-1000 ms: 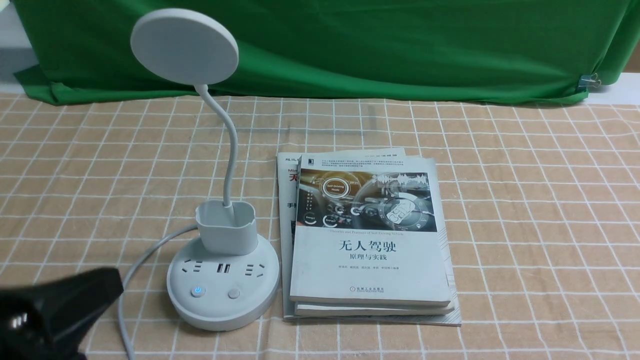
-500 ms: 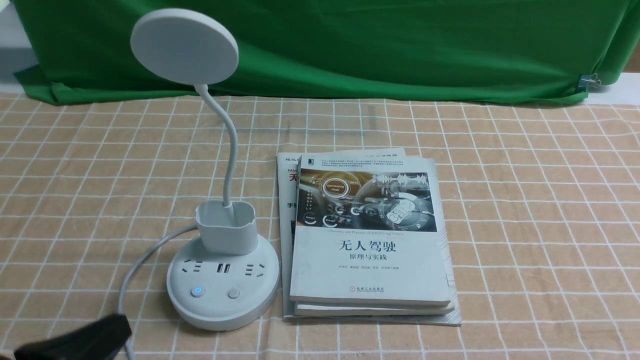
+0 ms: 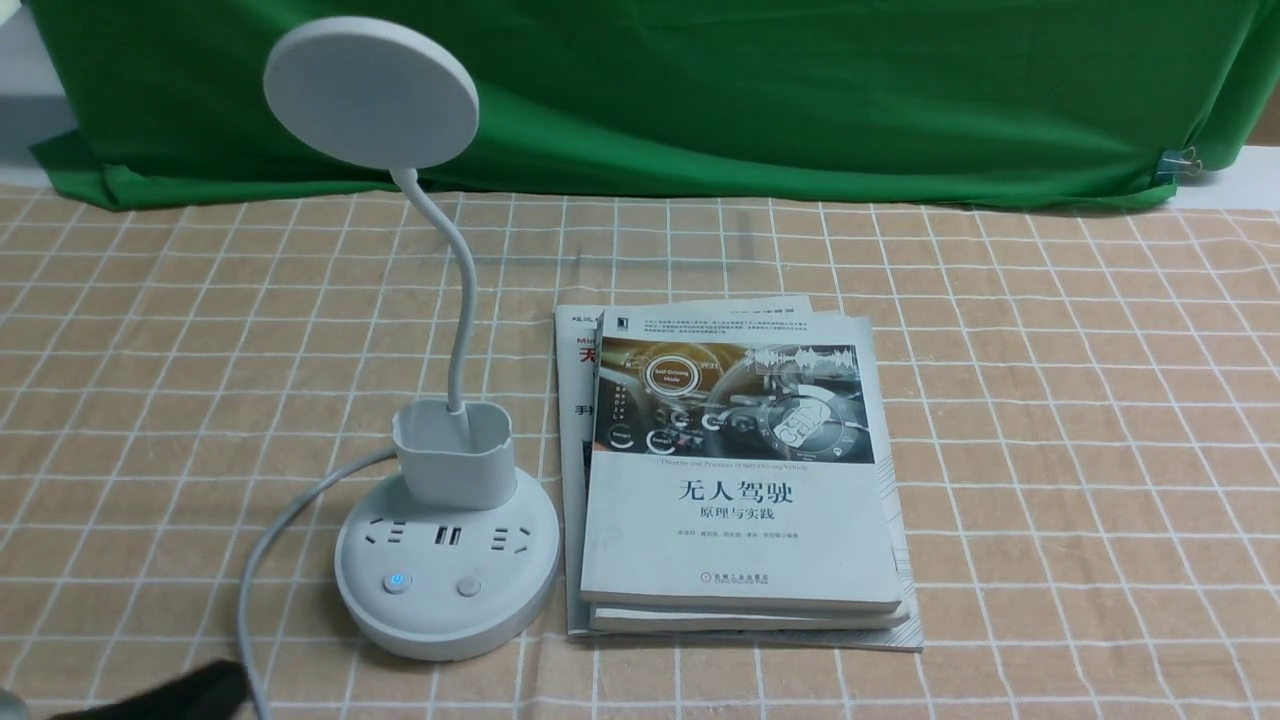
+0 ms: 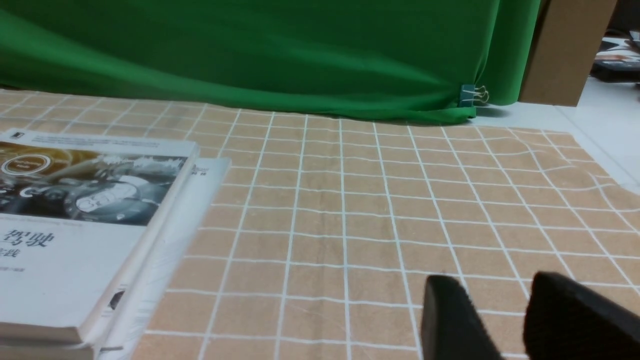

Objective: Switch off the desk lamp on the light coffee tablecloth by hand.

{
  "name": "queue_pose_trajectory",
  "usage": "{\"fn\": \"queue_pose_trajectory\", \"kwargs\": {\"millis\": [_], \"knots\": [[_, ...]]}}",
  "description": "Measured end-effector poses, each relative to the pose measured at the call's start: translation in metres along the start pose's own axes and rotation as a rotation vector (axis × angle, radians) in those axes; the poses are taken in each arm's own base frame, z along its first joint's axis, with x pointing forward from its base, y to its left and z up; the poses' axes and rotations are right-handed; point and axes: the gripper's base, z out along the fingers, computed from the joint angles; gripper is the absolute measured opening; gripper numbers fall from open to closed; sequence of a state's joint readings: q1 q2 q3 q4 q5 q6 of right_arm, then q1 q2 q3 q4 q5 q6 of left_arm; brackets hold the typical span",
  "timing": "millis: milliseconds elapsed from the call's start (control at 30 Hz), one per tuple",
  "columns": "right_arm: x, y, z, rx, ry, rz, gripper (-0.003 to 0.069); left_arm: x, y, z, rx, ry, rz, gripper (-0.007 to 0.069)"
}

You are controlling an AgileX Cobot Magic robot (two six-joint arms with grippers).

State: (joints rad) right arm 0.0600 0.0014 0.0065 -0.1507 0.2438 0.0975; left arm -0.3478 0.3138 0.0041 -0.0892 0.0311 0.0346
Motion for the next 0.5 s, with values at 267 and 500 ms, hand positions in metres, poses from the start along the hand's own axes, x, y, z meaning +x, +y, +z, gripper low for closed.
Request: {"fn": "queue_pose_trajectory", "kwargs": {"millis": [267, 500], "knots": [[0.000, 0.000, 0.000, 0.000, 0.000, -0.001, 0.0242, -0.005, 0.024, -0.019, -0.349, -0.148, -0.066, -0.0003], [0.000, 0.000, 0.000, 0.000, 0.000, -0.002, 0.0242, 0.004, 0.027, -0.031, -0.488, -0.151, -0.152, -0.0003]]}}
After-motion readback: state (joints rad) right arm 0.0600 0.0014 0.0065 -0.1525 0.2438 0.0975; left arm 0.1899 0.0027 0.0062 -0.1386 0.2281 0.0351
